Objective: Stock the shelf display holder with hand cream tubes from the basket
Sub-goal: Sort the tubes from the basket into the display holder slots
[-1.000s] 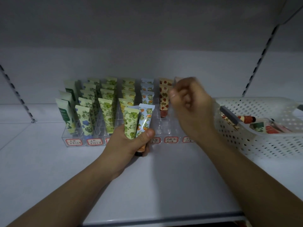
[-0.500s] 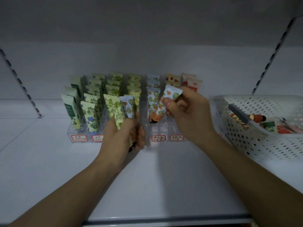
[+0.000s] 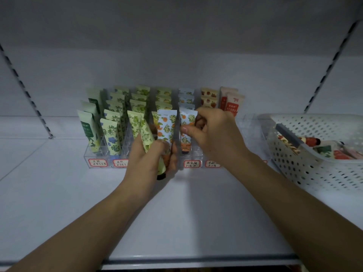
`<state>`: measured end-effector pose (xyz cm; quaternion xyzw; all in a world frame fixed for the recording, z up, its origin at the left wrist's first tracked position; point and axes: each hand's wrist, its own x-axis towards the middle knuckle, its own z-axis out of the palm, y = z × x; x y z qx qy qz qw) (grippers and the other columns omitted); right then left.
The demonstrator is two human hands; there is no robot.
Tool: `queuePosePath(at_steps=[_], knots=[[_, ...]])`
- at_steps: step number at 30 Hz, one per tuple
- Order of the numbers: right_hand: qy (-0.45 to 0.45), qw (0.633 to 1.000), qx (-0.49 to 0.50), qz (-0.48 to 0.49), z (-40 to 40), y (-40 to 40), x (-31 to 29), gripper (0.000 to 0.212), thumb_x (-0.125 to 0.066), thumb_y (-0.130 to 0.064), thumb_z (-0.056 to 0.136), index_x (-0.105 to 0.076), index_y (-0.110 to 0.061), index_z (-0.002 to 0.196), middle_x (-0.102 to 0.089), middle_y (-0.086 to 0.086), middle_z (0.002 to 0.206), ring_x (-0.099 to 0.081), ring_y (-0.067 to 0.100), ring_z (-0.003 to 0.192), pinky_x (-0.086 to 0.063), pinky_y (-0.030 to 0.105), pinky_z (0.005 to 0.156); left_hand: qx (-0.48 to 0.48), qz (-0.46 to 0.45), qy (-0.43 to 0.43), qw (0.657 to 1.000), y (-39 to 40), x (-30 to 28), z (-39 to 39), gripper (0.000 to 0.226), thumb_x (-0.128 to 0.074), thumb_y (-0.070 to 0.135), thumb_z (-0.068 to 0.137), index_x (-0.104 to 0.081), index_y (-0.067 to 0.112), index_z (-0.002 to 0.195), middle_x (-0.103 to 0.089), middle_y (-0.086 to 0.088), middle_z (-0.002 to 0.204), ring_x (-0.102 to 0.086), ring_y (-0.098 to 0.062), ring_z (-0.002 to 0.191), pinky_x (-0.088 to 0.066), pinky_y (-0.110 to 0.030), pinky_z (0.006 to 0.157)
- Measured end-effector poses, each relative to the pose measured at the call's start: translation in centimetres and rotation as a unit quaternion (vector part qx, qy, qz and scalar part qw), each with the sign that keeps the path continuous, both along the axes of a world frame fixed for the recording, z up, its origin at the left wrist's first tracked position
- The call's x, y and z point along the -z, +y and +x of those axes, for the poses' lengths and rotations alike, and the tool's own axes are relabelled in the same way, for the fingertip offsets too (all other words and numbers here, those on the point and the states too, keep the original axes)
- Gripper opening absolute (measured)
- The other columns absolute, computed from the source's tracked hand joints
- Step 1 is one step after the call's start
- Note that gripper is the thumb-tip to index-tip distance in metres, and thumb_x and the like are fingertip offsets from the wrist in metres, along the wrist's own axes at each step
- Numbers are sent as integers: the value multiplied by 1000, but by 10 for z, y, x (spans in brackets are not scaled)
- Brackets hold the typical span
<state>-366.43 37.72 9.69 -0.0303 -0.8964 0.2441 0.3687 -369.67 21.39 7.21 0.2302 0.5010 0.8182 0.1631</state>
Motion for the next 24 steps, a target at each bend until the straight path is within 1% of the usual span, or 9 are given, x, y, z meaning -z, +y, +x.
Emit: queuePosePath(at_steps=[2,5,10,13,15,17,20,22,24], knots=[[-16,1000,10,-13,-2,1,3,38,-81,-29,82,-47,-28,65,-50,-11,57,-49,10,55,-40,28,56,18,13,-22,1000,0,1,-1,33,-51,4,74,-54,6,107,-60,-8,74,-56,-15,58,-47,-25,50],[-16,999,25,-23,-2,0,13,29,-78,-29,85,-54,-22,71,-56,-6,60,-55,13,57,-46,32,55,-3,-13,0,1000,-1,3,0,27,-55,4,80,-54,6,108,-62,-9,74,-56,-21,60,-46,-30,51],[72,988,-11,-137,19,-9,8,11,-57,-30,99,-58,-22,91,-53,-2,58,-52,5,55,-37,15,51,5,-12,-5,1000,0,0,1,17,-51,-6,97,-51,1,112,-58,-15,73,-54,-24,58,-50,-27,51],[32,970,-126,-205,23,-11,2,5,-65,-26,96,-66,-22,93,-62,-6,65,-57,4,52,-40,13,51,6,-49,102,994,0,1,0,16,-57,2,97,-53,-7,110,-64,-24,79,-63,-28,64,-55,-34,58],[21,971,-133,-200,20,-13,3,2,-68,-21,94,-69,-21,96,-67,-7,69,-61,6,52,-44,17,50,11,-79,156,984,-1,1,1,18,-59,6,98,-58,-7,110,-68,-28,88,-68,-28,73,-58,-34,65],[55,962,-121,-237,18,-11,4,4,-68,-18,95,-68,-20,91,-63,-9,61,-57,3,49,-41,18,48,-9,-85,150,985,-1,1,1,13,-55,3,101,-56,-10,105,-64,-27,84,-67,-28,70,-56,-30,59],[106,953,-93,-269,19,-1,4,2,-68,-20,95,-68,-19,94,-66,8,65,-63,14,54,-49,29,51,-135,-157,210,956,-1,9,-7,15,-58,12,101,-58,1,92,-69,-17,74,-67,-35,61,-49,-36,45],[111,960,-76,-247,18,2,6,4,-69,-23,94,-67,-21,96,-68,9,65,-68,18,57,-55,37,56,-183,-190,242,934,-3,12,-13,22,-59,17,101,-57,13,80,-66,1,61,-63,-21,51,-45,-29,47],[108,973,-49,-197,17,-1,8,7,-72,-25,90,-67,-26,95,-64,7,60,-66,20,57,-55,36,58,-200,-201,256,924,-4,12,-15,30,-60,19,100,-53,24,71,-59,13,54,-54,-6,47,-42,-22,52]])
